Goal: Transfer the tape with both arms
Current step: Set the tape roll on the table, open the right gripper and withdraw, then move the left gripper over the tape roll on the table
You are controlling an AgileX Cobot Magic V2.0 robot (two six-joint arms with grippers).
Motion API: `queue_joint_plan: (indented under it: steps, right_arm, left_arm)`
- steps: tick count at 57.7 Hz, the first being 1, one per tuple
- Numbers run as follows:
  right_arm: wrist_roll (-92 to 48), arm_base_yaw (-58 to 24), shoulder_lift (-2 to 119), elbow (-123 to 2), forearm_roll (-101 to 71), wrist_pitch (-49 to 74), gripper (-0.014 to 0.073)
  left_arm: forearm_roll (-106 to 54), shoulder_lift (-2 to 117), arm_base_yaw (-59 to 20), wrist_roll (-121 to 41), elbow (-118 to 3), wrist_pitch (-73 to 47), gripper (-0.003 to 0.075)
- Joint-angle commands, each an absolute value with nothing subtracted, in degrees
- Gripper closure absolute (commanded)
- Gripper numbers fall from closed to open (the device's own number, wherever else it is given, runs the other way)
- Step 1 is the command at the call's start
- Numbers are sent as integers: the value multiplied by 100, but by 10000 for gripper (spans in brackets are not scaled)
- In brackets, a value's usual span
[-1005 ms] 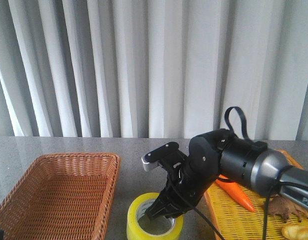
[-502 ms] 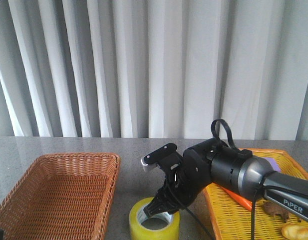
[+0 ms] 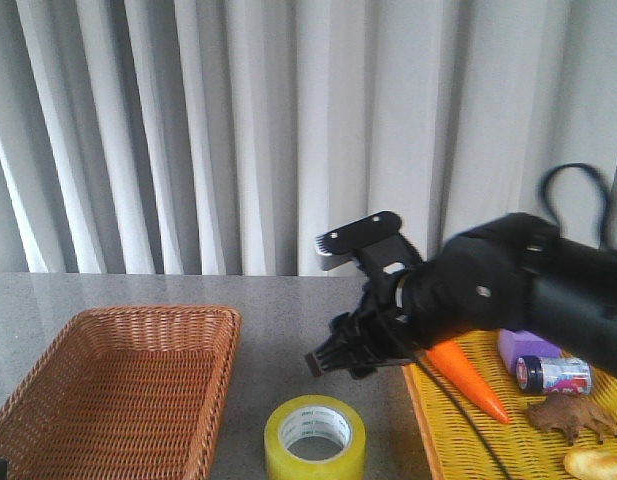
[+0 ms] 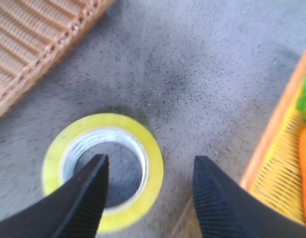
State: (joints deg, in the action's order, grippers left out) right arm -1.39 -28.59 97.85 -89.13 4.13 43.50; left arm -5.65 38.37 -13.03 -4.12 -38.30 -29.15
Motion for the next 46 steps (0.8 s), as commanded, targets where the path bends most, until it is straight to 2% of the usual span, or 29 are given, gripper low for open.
queue_joint_plan:
  steps: [1,12,33,46]
  right_arm:
    - [-65,-2829,8977,-8395,465,3795,196]
    - [0,-2790,7802,-7092,501,3358,196]
    - [247,-1232,6177,-5393,335,3158,201]
    - [247,-1061,5244,-4423,104,3185,201]
  left_arm:
    - [-632,3852,-1353,-407,-4004,-2466,165]
    - [-632,3852,-1353,-407,-4004,-2466,165]
    - [-632,3852,-1353,-407,-4004,-2466,165]
    - [-632,3852,-1353,-407,-4004,-2466,165]
